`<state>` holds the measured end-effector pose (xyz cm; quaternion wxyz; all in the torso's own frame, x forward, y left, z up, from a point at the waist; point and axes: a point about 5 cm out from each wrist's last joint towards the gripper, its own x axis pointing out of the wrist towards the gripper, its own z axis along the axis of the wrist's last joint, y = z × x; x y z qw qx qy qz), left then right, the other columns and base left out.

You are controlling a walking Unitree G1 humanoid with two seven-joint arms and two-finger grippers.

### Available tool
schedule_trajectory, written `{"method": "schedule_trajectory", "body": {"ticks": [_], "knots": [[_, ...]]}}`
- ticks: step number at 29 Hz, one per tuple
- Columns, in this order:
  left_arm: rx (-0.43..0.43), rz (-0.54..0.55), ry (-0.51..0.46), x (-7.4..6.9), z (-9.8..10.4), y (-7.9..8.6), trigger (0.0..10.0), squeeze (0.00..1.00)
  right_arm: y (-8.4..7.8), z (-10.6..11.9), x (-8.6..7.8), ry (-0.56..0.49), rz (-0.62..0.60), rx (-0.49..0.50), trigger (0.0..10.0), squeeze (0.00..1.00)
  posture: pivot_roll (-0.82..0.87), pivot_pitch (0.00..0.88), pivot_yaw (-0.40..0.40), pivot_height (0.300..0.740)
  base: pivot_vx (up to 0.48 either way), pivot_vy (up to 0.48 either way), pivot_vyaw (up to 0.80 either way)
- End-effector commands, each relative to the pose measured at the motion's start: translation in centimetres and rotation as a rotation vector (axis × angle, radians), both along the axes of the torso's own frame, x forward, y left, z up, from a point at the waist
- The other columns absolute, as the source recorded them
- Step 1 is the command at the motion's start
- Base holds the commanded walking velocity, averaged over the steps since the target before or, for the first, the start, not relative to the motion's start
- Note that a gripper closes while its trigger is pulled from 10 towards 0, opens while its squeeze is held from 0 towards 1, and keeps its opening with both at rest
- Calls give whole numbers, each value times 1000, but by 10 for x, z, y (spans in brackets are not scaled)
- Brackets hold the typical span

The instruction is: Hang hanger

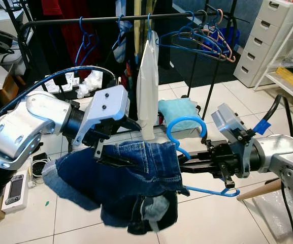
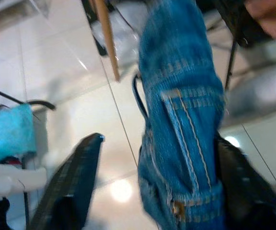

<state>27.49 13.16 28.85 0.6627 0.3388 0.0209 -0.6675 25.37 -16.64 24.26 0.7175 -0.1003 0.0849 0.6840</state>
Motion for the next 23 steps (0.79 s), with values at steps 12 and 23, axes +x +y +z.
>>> {"method": "schedule_trajectory", "body": {"ticks": [12,23], "knots": [[179,-60,10,-4,-12,10,0,0,7,8,-5,-59,63,0,10000,0,-62,95,23,740,0,0,0],[162,-60,-21,0,-11,7,0,0,9,9,-2,-72,26,24,10000,0,-62,94,23,740,0,0,0]]}}
